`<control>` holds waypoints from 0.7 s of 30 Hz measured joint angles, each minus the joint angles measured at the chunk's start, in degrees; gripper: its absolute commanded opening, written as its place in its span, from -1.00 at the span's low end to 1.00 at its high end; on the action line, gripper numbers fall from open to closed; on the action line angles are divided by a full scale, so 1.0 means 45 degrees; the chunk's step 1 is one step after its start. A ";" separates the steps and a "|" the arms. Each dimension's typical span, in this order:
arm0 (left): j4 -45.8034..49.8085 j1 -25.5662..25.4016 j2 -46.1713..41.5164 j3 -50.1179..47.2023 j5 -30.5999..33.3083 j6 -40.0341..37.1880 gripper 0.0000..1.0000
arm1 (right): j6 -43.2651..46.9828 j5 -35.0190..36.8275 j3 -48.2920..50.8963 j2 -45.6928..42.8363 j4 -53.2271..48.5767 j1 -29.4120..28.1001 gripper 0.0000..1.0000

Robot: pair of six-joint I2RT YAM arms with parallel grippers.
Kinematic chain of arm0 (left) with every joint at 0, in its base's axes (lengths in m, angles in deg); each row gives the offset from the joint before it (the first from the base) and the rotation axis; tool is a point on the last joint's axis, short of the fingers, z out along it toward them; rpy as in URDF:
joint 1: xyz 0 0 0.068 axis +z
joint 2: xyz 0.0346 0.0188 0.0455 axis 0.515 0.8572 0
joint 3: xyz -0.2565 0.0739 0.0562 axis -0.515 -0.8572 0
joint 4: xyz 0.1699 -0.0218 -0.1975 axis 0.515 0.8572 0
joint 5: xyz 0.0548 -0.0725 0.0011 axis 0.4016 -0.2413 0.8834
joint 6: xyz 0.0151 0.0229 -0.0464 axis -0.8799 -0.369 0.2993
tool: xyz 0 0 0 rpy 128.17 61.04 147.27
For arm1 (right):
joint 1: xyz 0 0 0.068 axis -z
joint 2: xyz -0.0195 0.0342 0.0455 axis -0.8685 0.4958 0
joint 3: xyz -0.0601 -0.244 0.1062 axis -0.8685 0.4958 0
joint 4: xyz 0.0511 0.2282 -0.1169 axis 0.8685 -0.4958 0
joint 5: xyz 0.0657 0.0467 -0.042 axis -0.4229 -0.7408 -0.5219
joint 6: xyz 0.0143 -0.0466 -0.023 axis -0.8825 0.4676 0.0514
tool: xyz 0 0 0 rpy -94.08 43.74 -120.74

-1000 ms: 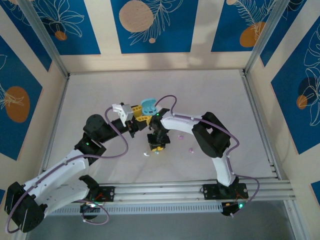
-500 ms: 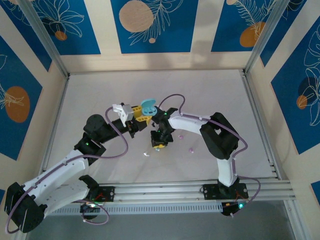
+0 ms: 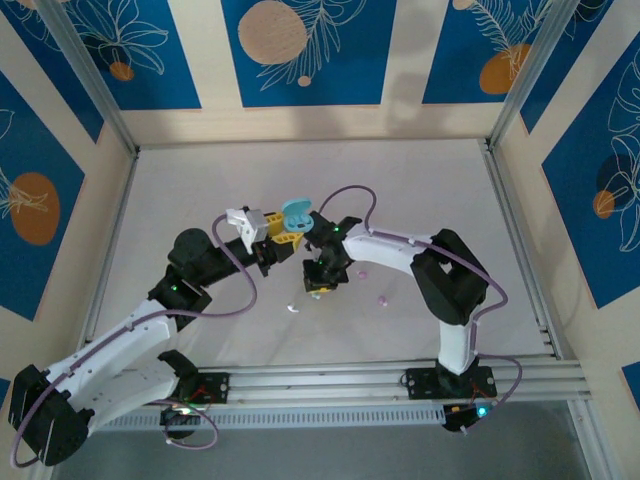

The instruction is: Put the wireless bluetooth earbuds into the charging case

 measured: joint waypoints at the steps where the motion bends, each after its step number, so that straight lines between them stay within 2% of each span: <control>1: 0.0029 0.0000 0.0000 0.0000 0.0000 -0.0005 -0.46 | 0.0000 0.0034 0.0063 -0.0024 0.0044 -0.0044 -0.57; 8: 0.0097 0.0000 -0.0005 0.0000 0.0068 -0.0083 -0.47 | -0.0005 -0.0015 0.0733 -0.0559 0.0296 0.0078 -0.57; 16: 0.0097 0.0000 -0.0005 0.0000 0.0233 -0.0087 -0.47 | -0.0015 -0.0350 0.1583 -0.2215 0.0733 0.0937 -0.57; 21: 0.0087 0.0000 -0.0146 -0.0257 0.0476 -0.0087 -0.47 | -0.0058 -0.0855 0.1787 -0.2579 0.0850 0.1423 -0.57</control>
